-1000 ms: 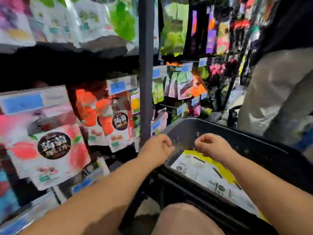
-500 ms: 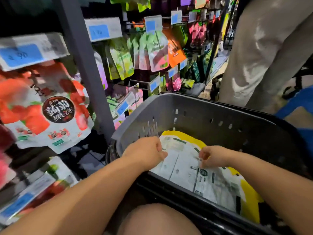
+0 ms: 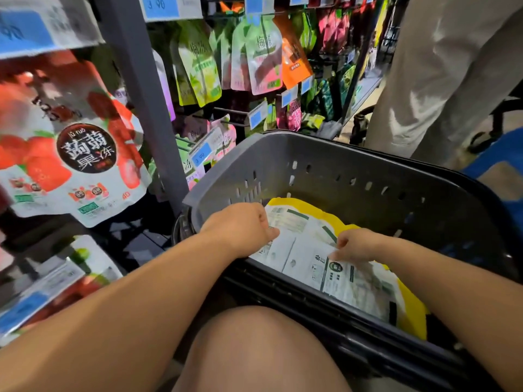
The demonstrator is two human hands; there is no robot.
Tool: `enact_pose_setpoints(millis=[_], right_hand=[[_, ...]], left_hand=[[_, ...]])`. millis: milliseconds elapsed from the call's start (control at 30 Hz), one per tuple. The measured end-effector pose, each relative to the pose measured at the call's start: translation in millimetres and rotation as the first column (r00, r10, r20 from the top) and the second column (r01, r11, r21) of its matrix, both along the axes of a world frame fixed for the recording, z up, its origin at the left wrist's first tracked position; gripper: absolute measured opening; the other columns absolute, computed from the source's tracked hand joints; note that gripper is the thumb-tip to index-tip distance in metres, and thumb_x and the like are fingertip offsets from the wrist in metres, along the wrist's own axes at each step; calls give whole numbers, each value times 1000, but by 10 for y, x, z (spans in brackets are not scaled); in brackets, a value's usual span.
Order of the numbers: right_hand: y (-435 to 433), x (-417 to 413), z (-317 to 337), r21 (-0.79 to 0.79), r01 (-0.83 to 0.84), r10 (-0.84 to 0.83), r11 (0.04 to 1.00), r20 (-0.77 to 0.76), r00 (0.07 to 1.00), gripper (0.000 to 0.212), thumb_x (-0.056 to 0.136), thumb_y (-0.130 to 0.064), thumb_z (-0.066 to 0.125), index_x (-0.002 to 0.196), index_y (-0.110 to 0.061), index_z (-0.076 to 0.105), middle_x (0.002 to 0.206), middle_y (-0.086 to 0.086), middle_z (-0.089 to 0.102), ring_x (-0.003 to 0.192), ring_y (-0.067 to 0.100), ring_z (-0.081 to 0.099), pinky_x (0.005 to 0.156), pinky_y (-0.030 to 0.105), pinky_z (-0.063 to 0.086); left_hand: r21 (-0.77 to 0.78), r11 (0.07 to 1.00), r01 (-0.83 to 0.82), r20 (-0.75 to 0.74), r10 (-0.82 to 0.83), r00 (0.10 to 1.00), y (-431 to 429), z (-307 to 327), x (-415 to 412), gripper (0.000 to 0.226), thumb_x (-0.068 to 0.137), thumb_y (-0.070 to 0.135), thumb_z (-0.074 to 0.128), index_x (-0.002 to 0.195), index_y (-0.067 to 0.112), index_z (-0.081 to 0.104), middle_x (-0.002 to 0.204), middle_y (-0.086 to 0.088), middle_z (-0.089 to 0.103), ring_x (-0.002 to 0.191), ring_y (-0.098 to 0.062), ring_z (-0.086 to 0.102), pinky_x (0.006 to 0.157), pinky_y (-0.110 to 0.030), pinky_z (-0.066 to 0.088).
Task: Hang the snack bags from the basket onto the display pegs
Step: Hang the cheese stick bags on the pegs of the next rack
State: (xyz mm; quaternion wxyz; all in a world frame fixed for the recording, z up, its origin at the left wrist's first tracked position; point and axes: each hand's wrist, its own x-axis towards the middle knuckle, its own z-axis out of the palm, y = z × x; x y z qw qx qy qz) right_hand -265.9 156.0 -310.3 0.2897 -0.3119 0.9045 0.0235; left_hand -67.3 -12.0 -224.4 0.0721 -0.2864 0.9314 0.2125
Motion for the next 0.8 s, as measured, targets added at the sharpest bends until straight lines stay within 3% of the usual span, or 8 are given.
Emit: enact_pose_setpoints(millis=[67,133,300,467,567,667,733,800], right_hand=[[0,-31,-18,-59,30,-32,998,-19,999,24,92,-41,66,80,-24,55,81,-5,54,74,12,52,56,23,40],[0,-69,-60,-130,78,-84,988,-38,996,25,91,-38,67,75,-23,55,78,-3,56,73,14,53,55,24,40],[-22,-72,-56,-347,229,-302,909,-173,937,21,92,-37,64,83,-19,58,80,0,60,71,18,58,53,29,42],[-53,-50,-58,-388,211,-340,897,-300,891,19,96,-33,57,84,-18,56,83,2,61,73,20,59,66,39,55],[-78,-24,-34,-414,245,-381,876,-284,880,17,98,-31,56,85,-20,55,81,0,60,70,17,58,54,30,45],[-98,-11,45,-525,279,-445,804,-220,868,16,98,-30,56,89,-18,57,87,2,61,70,14,56,52,26,39],[-118,-32,27,-494,228,-365,839,-199,910,17,99,-32,56,91,-17,59,99,5,58,82,20,58,64,29,45],[-143,-7,3,-334,200,-249,921,-112,962,27,98,-45,55,106,-20,60,110,6,55,95,23,58,75,30,47]], left_hand=[[0,1000,4,3,-4,1000,6,7,1,24,91,52,55,90,28,56,93,8,61,92,-18,58,81,-37,49],[8,1000,5,5,-5,1000,1,11,-4,24,91,52,56,89,28,56,92,7,62,90,-17,58,79,-36,49],[23,1000,5,27,-5,1000,-13,-6,-15,25,91,53,56,88,28,55,92,7,61,89,-16,58,79,-36,48],[7,1000,8,36,-8,999,-10,-5,-12,24,91,53,55,90,29,54,96,7,62,92,-16,58,81,-36,49],[-2,1000,11,31,-11,999,-11,-5,-8,24,91,54,54,86,31,53,96,8,62,91,-16,58,83,-36,50],[-16,1000,12,22,-11,1000,-11,-9,-2,25,91,54,54,85,31,52,93,9,62,89,-15,57,82,-36,49],[-21,1000,6,11,-6,1000,-14,-17,2,26,91,55,54,84,30,53,90,10,61,86,-15,57,78,-34,48],[-21,1000,-3,6,3,1000,-15,-15,4,27,91,55,54,84,29,53,87,11,59,83,-14,55,73,-32,45]])
